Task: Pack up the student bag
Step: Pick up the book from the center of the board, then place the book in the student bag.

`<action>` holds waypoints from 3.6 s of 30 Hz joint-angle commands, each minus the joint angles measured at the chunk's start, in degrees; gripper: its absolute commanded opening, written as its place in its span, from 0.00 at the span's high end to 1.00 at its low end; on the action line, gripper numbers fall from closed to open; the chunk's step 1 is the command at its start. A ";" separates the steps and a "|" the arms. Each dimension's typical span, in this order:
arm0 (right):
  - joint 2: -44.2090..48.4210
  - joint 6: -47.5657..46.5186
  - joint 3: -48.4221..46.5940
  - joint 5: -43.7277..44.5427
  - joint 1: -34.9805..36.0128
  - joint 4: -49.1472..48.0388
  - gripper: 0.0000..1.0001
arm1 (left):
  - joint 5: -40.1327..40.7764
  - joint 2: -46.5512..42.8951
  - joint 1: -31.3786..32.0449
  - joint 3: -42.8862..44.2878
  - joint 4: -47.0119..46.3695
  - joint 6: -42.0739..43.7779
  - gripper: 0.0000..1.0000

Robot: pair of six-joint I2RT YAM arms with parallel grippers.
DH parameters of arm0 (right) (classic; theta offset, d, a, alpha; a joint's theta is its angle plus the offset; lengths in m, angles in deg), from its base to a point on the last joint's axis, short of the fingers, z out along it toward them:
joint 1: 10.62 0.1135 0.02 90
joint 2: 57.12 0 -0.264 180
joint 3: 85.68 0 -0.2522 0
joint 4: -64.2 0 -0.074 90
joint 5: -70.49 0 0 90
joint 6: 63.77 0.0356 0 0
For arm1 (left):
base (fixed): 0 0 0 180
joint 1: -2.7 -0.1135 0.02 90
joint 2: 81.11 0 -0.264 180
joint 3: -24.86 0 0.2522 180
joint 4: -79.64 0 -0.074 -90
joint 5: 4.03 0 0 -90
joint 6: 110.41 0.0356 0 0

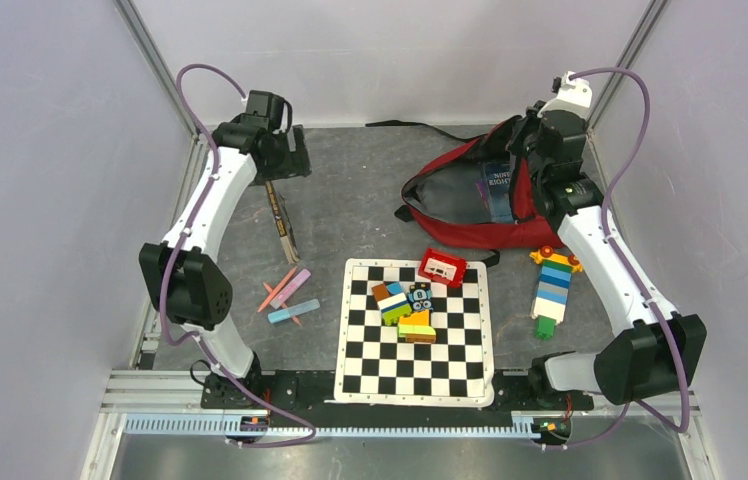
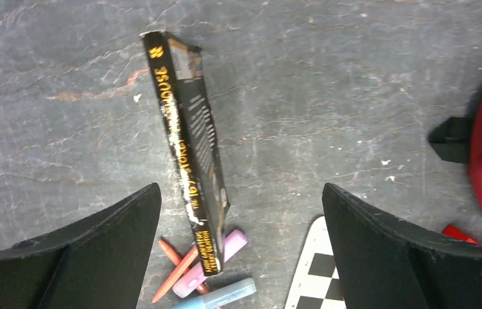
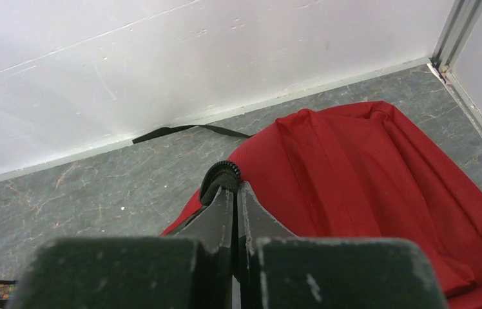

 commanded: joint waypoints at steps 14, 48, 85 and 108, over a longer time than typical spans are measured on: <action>1.28 0.10 -1.40 -0.25 0.29 -3.48 1.00 | -1.35 1.17 -4.25 -8.41 0.10 0.28 0.23; 1.18 0.72 -1.62 -0.03 0.29 -3.48 1.00 | -3.41 3.87 -6.25 -11.42 -2.17 -2.40 0.98; 0.80 3.50 -7.34 -0.61 0.29 -5.77 1.00 | -52.41 3.23 13.78 -6.53 -51.96 -35.54 0.98; 4.44 2.99 -7.46 -0.06 0.27 -6.30 1.00 | -57.50 14.37 21.58 -9.78 -63.52 -47.53 0.98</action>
